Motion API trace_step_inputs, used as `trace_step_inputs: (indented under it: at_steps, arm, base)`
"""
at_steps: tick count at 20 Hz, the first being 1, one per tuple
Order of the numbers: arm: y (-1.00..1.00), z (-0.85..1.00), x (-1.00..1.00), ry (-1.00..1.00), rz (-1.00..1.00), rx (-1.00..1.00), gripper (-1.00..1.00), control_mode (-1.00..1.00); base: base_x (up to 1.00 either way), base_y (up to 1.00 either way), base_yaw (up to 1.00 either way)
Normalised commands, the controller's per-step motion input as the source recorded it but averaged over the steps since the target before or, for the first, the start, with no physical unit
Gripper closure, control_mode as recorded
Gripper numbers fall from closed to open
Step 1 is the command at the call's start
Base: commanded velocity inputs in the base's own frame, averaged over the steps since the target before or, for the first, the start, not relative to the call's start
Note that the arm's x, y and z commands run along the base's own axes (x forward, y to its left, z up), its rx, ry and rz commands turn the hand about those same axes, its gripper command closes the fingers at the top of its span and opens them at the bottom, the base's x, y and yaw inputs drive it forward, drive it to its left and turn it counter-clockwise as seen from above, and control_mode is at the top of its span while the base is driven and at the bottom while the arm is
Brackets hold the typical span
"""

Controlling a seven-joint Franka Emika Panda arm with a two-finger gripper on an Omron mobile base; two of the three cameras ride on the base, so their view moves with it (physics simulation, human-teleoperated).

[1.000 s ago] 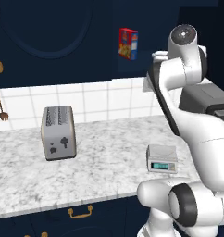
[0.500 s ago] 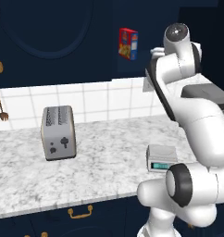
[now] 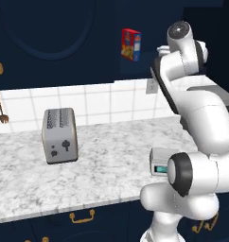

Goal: Pick the canned food and place it on the digital scale for weighing, and close the cabinet.

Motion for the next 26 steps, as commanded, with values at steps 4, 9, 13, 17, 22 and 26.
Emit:
trace_step_inputs:
  at_steps: [4, 9, 13, 17, 22, 26]
  arm:
    - [-0.19, 0.0, 0.33, 0.0, -0.06, 0.0, -1.0, -1.0]
    - [-0.03, 0.01, 0.39, 0.0, -0.01, 0.0, -1.0, -1.0]
    - [0.0, 0.01, 0.44, 0.0, 0.0, 0.0, -1.0, -1.0]
    - [0.0, 0.0, 0.49, 0.0, 0.0, 0.0, -1.0, -1.0]
    - [-0.1, 0.0, 0.17, 0.0, -0.02, 0.0, -1.0, -1.0]
    - [-0.21, 0.0, 0.04, 0.0, -0.1, 0.0, -1.0, -1.0]
  base:
    - [0.0, 0.0, 0.0]
    - [0.0, 0.0, 0.0]
    - [0.0, 0.0, 0.0]
    - [0.0, 0.0, 0.0]
    - [0.0, 0.0, 0.0]
    - [0.0, 0.0, 0.0]
